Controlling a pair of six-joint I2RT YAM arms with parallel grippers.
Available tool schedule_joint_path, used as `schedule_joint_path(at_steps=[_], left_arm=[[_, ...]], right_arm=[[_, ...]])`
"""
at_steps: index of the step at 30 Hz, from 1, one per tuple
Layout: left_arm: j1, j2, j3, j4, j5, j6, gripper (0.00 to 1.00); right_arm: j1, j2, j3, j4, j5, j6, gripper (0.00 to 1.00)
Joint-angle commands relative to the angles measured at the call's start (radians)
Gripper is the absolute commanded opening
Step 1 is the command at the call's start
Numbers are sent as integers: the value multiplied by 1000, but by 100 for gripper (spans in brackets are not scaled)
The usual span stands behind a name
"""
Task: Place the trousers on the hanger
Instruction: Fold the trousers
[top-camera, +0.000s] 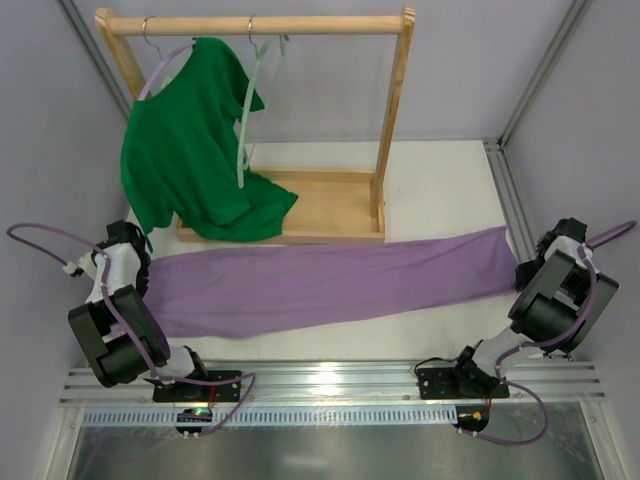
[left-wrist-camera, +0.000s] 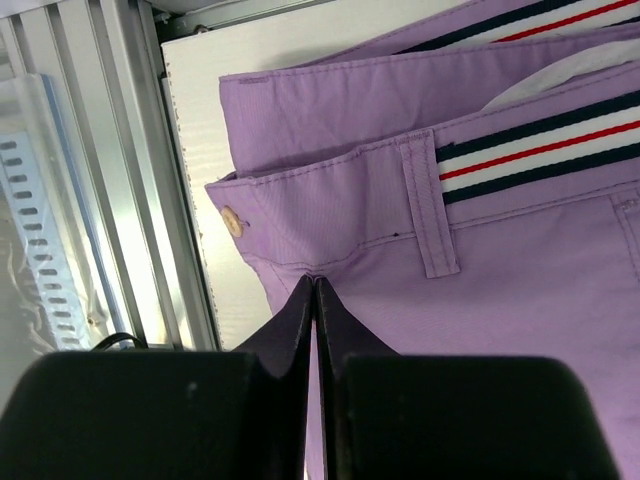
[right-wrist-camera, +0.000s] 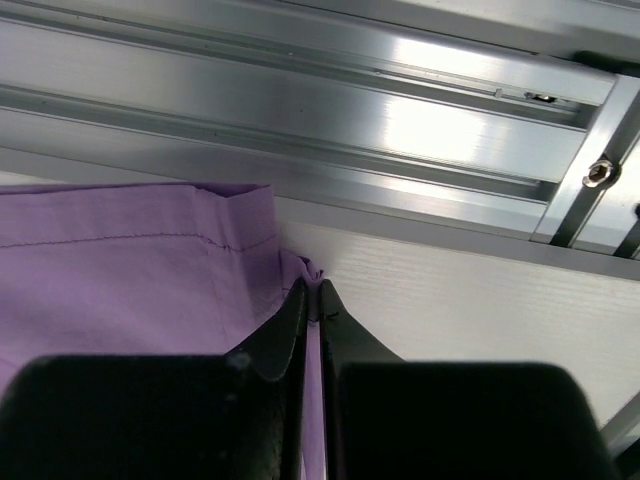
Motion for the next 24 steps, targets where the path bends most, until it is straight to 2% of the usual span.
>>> schedule_joint_path(at_steps=[1, 11, 18, 24], left_arm=[[18, -12, 20, 24, -102, 24, 0], [21, -36, 63, -14, -96, 40, 0], [21, 22, 105, -74, -149, 29, 0], [23, 15, 103, -45, -166, 67, 0]], right_arm=[[-34, -63, 14, 46, 92, -1, 4], [-61, -52, -6, 58, 135, 5, 4], [-71, -47, -20, 64, 163, 17, 4], [-81, -70, -26, 60, 155, 11, 4]])
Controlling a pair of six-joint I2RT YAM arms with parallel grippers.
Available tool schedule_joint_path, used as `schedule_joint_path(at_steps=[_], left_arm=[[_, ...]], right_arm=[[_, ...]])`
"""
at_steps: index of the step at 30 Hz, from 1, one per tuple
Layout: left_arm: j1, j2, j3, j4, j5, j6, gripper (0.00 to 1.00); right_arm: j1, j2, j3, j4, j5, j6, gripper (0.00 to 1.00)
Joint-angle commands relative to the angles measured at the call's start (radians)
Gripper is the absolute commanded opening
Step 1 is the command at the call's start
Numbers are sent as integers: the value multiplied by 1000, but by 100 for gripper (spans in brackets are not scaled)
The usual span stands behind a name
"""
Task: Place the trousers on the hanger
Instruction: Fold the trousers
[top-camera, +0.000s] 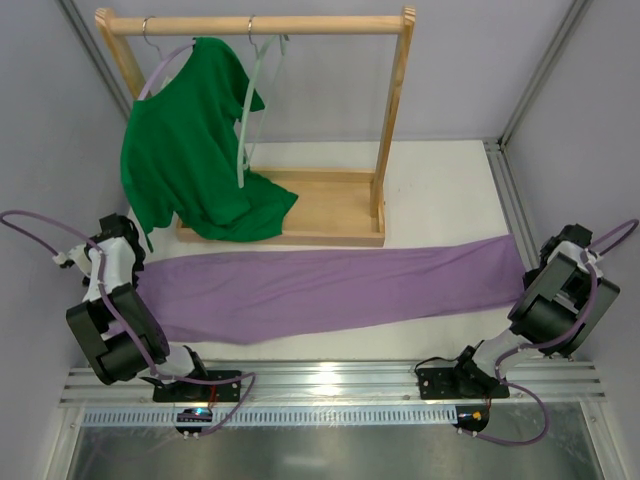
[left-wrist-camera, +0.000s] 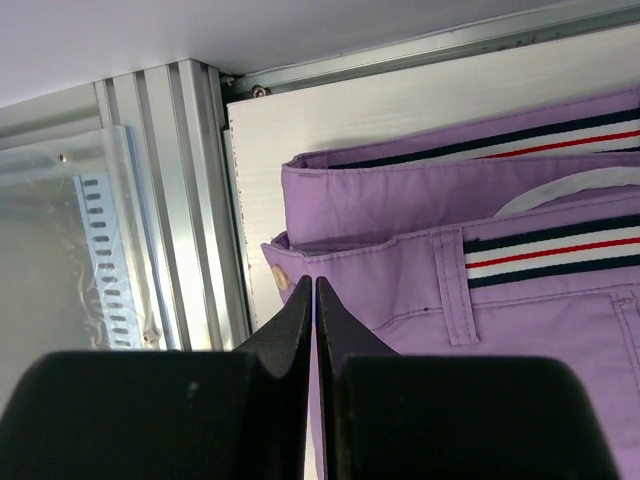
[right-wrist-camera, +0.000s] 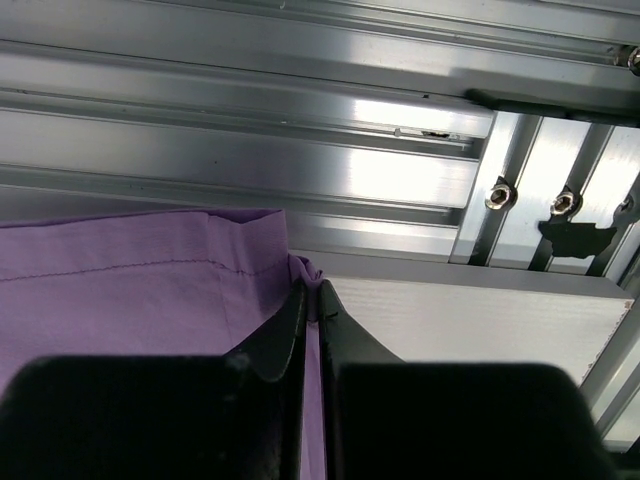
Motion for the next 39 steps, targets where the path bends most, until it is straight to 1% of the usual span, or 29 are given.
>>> schedule_joint_path(at_steps=[1, 4, 5, 6, 7, 8, 10, 14, 17, 20, 24, 32, 33, 34, 35, 36, 37, 39], left_arm=[[8, 0, 38, -1, -51, 25, 0], [8, 3, 66, -49, -21, 30, 1], [8, -12, 58, -51, -16, 5, 9], [8, -22, 48, -42, -13, 2, 22], [8, -32, 34, -33, -10, -3, 40], [8, -36, 11, -16, -8, -12, 46], [9, -26, -8, -13, 4, -27, 52], [9, 46, -28, -16, 60, -53, 54], [9, 80, -40, -30, 74, -101, 55], [8, 89, -58, 5, 87, -98, 53], [8, 115, -29, -5, 79, -79, 39], [11, 126, -42, -8, 113, -86, 38], [11, 126, -45, -8, 110, -87, 35], [12, 126, -48, -4, 107, -84, 29], [12, 125, -55, 1, 107, -81, 21], [17, 126, -57, 5, 107, -78, 7], [20, 126, -60, 7, 105, -75, 1], [31, 122, -57, -1, 75, -79, 1]], right_arm=[[-29, -60, -5, 54, 44, 31, 4], [-29, -78, -10, 52, 27, 27, 4], [-29, -80, -8, 51, 25, 27, 4], [-29, -83, -7, 49, 22, 25, 4], [-29, -86, -7, 54, 12, 22, 4], [-29, -91, -8, 57, 7, 19, 4], [-29, -89, -8, 61, 9, 19, 4], [-28, -75, -7, 66, -14, 17, 4], [-28, -71, -8, 74, -21, 11, 4], [-29, -65, -2, 78, -30, 8, 4], [-29, -54, 2, 77, -31, 4, 4], [-28, -62, -2, 80, -37, 1, 4], [-28, -63, -4, 80, -36, 1, 4], [-28, -63, -2, 78, -36, 1, 4], [-28, -63, -1, 77, -36, 2, 4], [-28, -62, 2, 75, -37, -1, 4], [-28, -59, 5, 72, -37, -1, 4], [-28, -59, 11, 69, -34, 1, 4]])
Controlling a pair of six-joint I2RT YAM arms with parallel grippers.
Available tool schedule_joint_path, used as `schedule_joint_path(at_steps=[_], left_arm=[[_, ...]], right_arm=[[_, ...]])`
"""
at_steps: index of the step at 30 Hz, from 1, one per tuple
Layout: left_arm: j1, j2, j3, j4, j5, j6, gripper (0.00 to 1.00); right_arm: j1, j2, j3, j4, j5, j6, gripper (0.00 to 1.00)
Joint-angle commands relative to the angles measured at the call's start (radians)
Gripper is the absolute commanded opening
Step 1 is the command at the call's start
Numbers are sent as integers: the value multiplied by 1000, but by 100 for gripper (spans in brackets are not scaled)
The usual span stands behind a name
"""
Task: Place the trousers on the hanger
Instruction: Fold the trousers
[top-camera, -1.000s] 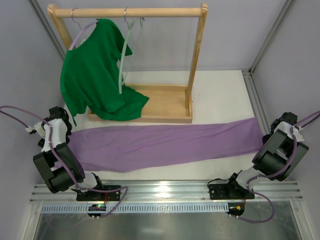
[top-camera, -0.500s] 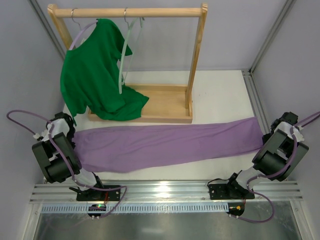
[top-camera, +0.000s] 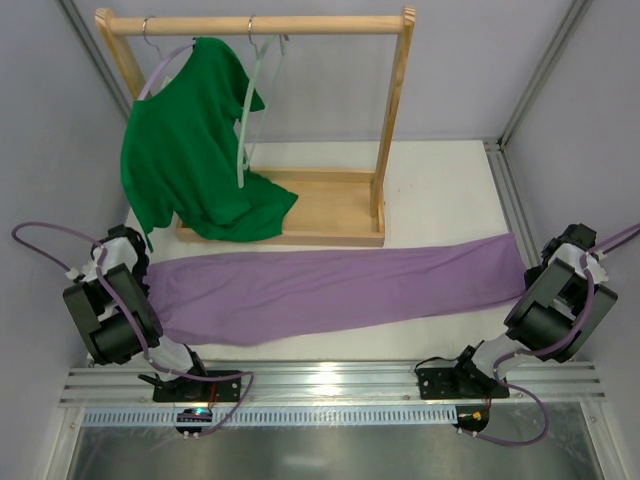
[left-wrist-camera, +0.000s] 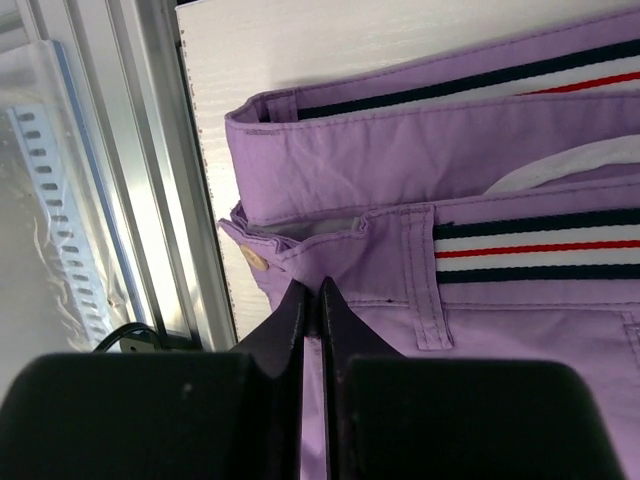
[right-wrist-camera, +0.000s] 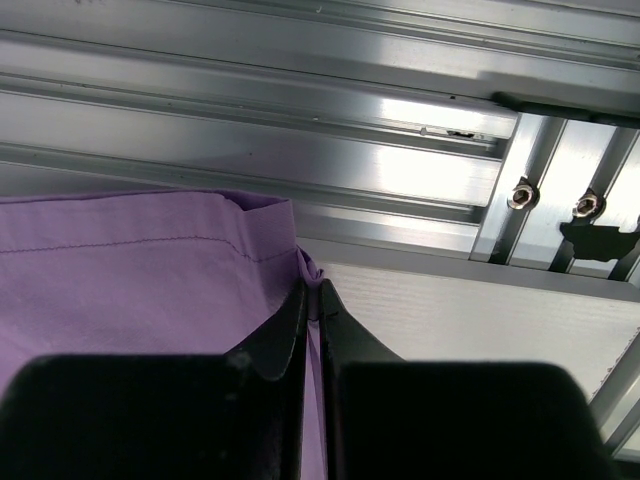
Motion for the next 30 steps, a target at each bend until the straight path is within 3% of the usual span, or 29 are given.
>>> schedule_joint_path(at_steps=[1, 6, 19, 25, 27, 28, 30], left_arm=[[23, 2, -2, -6, -41, -11, 1], [31, -38, 27, -23, -157, -2, 0], [49, -63, 39, -11, -206, 41, 1], [58, -40, 101, -12, -104, 99, 1], [60, -29, 157, -63, -61, 90, 14], [60, -47, 179, -78, -36, 90, 29], [58, -82, 191, -84, -18, 84, 38]], right_arm=[[-19, -7, 29, 36, 29, 6, 4], [-19, -7, 40, 13, 55, 2, 4], [-23, -53, 23, -42, 231, 49, 4], [-29, -58, 15, -2, 135, 10, 4], [-28, -59, 29, 6, 64, -24, 4], [-26, -58, 43, -19, 44, -26, 9], [-26, -67, 51, -45, 50, -23, 18]])
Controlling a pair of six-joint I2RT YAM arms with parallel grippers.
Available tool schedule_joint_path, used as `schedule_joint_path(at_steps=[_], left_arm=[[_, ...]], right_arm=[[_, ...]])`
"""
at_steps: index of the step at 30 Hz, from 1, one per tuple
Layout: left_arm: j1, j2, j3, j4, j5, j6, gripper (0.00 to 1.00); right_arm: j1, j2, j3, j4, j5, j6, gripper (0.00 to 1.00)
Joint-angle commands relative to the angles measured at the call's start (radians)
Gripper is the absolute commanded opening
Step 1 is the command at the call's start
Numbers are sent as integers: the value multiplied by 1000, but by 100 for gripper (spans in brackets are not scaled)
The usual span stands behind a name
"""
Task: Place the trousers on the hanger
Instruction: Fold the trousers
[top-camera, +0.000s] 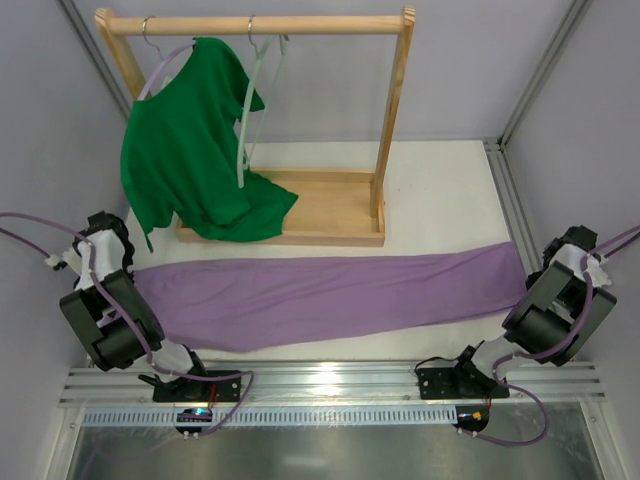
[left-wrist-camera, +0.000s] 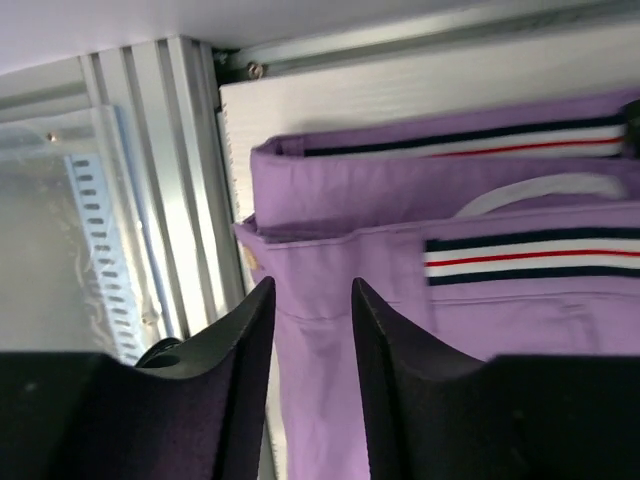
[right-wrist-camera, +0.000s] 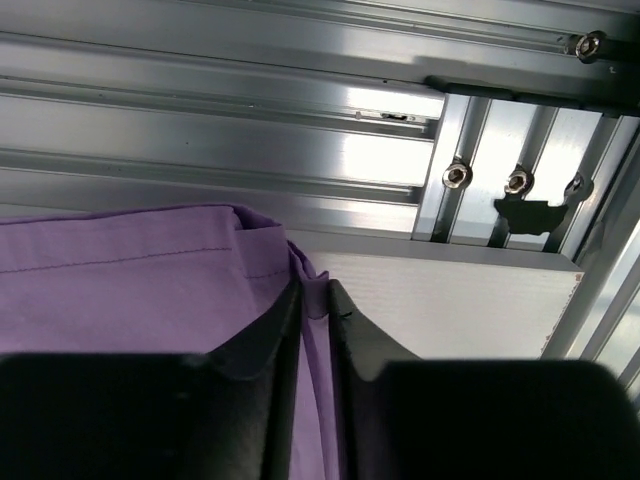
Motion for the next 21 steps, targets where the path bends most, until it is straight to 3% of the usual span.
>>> schedule_joint_path(at_steps=[1, 6, 7, 9, 12, 15, 17, 21], left_arm=[[8, -76, 68, -17, 32, 4, 41], [-13, -214, 31, 90, 180, 73, 49], [-19, -250, 2, 124, 255, 88, 65], [-27, -269, -30, 210, 360, 83, 75], [-44, -228, -15, 219, 448, 60, 66], [-85, -163, 31, 210, 423, 41, 68], [-100, -124, 42, 231, 423, 29, 70], [-104, -33, 74, 228, 421, 10, 71]], right_arm=[[-18, -53, 50, 11, -14, -5, 24], [-16, -132, 79, -18, -69, -15, 35], [-9, -145, 90, -35, -86, -17, 36], [13, -184, 108, -40, -139, -35, 37], [85, -212, 134, -20, -263, -87, 38], [195, -217, 162, 23, -431, -135, 41], [314, -202, 170, 86, -548, -210, 53], [530, -191, 168, 144, -632, -277, 54]])
